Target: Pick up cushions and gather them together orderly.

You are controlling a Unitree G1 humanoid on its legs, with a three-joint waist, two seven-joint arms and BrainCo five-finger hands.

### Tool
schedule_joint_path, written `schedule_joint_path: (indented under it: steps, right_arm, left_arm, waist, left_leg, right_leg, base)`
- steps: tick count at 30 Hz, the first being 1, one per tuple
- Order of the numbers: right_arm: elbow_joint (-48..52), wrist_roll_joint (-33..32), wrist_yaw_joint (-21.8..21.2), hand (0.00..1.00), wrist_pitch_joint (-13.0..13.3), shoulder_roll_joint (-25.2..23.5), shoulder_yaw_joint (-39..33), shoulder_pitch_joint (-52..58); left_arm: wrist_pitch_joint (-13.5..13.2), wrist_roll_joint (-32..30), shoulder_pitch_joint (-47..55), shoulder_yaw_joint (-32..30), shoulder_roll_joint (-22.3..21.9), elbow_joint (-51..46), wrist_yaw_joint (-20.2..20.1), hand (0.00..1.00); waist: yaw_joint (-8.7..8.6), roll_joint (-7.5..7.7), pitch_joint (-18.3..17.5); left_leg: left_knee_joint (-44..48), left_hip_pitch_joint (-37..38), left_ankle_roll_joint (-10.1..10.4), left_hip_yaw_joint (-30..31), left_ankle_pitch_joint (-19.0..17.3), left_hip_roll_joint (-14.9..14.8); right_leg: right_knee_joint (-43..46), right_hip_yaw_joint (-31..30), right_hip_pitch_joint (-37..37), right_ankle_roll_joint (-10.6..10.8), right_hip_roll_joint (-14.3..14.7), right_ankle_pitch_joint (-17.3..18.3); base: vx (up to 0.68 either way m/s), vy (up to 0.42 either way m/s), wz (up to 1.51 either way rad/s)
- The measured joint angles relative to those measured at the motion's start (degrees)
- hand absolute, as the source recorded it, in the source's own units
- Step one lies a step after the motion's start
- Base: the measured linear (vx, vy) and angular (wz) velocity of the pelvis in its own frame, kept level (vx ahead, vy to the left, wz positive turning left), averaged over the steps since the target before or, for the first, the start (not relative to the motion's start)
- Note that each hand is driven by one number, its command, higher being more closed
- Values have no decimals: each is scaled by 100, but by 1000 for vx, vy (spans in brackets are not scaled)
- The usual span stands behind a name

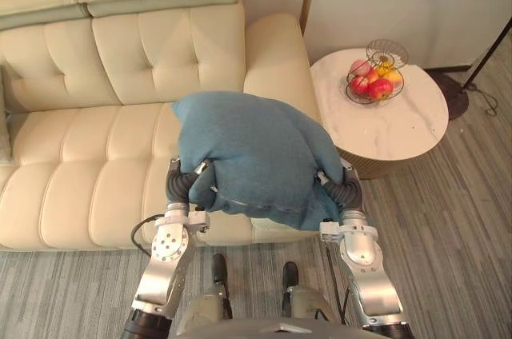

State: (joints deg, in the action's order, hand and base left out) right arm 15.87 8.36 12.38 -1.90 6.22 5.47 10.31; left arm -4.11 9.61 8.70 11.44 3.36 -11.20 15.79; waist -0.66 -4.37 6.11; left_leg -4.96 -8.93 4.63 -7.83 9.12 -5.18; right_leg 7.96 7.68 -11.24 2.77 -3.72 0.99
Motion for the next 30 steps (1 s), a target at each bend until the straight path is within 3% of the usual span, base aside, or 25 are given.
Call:
schedule_joint_path:
  steps: [4, 7, 11, 13, 14, 16, 17, 19, 20, 22, 24, 25, 26, 27, 28, 29, 30]
  right_arm:
    - [129, 60, -103, 100, 90, -3, 45, 88]
    - [128, 106, -105, 100, 96, -3, 142, 127]
    - [127, 108, -101, 100, 95, 10, 164, 134]
    - [123, 112, -53, 100, 96, 57, 147, 132]
    - [96, 113, -5, 100, 98, 89, 100, 96]
    - [-197, 117, 81, 100, 100, 163, 68, -193]
    - [-264, 117, 88, 100, 101, 172, 49, -241]
    - [-512, 112, 168, 100, 101, 241, 36, -385]
    - [-587, 110, 213, 100, 100, 253, 4, -386]
    - [-721, 111, 279, 100, 83, -50, -25, -308]
    - [-719, 114, 282, 100, 83, -283, -13, -209]
    - [-721, 113, 281, 100, 83, -316, -2, -192]
    - [-724, 114, 282, 100, 83, -366, 2, -190]
    - [-757, 112, 282, 100, 84, -369, 18, -201]
    - [-786, 113, 282, 100, 84, -356, 19, -216]
    - [-842, 112, 280, 100, 84, -344, 23, -236]
    - [-943, 109, 279, 100, 84, -353, 57, -256]
  left_arm:
    - [-106, -275, 435, -16, -1, -213, 2, 100]
    - [-107, -300, 716, -47, -3, -269, 3, 100]
    - [-107, -293, 795, -61, -60, -293, 6, 100]
    - [-107, -241, 734, -36, -119, -281, 7, 100]
    - [-109, -209, 664, 18, -113, -243, 8, 100]
    - [-122, -167, 476, 41, -125, -21, 18, 100]
    - [-124, -149, 431, 48, -126, 20, 18, 100]
    - [-144, -85, 267, 137, -163, 115, 57, 100]
    - [-146, -84, 216, 224, -183, 150, 73, 100]
    - [-146, -76, 76, 283, 25, 302, 139, 100]
    - [-147, -73, 57, 278, 90, 302, 153, 100]
    - [-152, -74, 55, 278, 96, 303, 153, 100]
    - [-167, -75, 33, 278, 135, 303, 153, 100]
    - [-170, -83, -34, 278, 226, 303, 152, 100]
    - [-170, -84, -56, 278, 253, 306, 151, 100]
    - [-170, -91, -72, 277, 268, 317, 149, 100]
    - [-170, -90, -71, 275, 266, 368, 149, 100]
  waist:
    - [50, 17, -389]
    - [97, 28, -393]
    - [219, 44, -377]
    - [165, 149, -357]
    - [165, 223, -333]
    - [89, 304, -297]
    - [71, 293, -304]
    - [86, 165, -364]
    - [44, 62, -421]
    - [10, 476, -336]
    - [103, 548, -333]
    - [134, 557, -336]
    - [154, 580, -340]
    - [175, 655, -339]
    - [186, 670, -332]
    - [212, 665, -324]
    - [191, 687, -286]
  left_leg:
    - [-1, 33, -13, 4, -17, -4]
    - [46, 227, -30, -6, -41, 1]
    - [1110, -370, -63, 113, -600, -69]
    - [1458, -590, -119, -401, -1051, -242]
    - [1776, -727, -369, -699, -1201, -318]
    - [2283, -883, -397, -1015, -1258, -591]
    - [2320, -882, -389, -1034, -1263, -684]
    - [2140, -663, -144, -1085, -1247, -1185]
    - [1948, -544, 516, -1235, -892, -1310]
    - [2457, -700, 246, -1250, -1174, -928]
    - [3575, -1027, 42, -1237, -1941, -1000]
    - [3776, -1047, -3, -1269, -2140, -989]
    - [3959, -1080, -44, -1368, -2347, -938]
    - [3998, -1101, -215, -1551, -2477, -790]
    - [3978, -1106, -245, -1613, -2491, -743]
    - [3926, -1109, -327, -1771, -2510, -701]
    - [3782, -1029, -382, -1878, -2501, -640]
  right_leg:
    - [-343, -73, 183, 5, 35, -121]
    - [-453, -49, 471, 40, 26, -217]
    - [-315, 292, 540, 28, -25, -220]
    - [-339, 680, 569, 33, -238, -232]
    - [-315, 812, 528, 47, -399, -242]
    - [-328, 1044, 502, 167, -859, -319]
    - [-338, 1073, 488, 227, -941, -356]
    - [-498, 1036, 407, 543, -1117, -561]
    - [-571, 1076, 449, 697, -1160, -654]
    - [-729, 1063, 591, 564, -1552, -925]
    - [-549, 985, 624, 699, -1707, -1141]
    - [-445, 935, 574, 700, -1782, -1140]
    - [-247, 814, 430, 682, -1920, -1154]
    - [46, 693, 86, 508, -2144, -1289]
    - [114, 693, -39, 388, -2196, -1386]
    - [247, 732, -264, 89, -2228, -1580]
    - [780, 715, -538, -184, -2209, -1332]
  base:
    - [5, 13, -4]
    - [30, 20, 3]
    - [-51, 26, 37]
    - [-91, 76, 97]
    - [-90, 168, 86]
    - [-96, 266, 85]
    - [-76, 387, 59]
    - [-36, 447, 28]
    - [16, 455, 35]
    - [40, 491, 36]
    - [19, 454, -6]
    - [-15, 408, -31]
    - [-38, 393, -37]
    - [-49, 376, -37]
    - [-67, 336, -43]
    - [-61, 303, -45]
    - [-49, 317, -39]
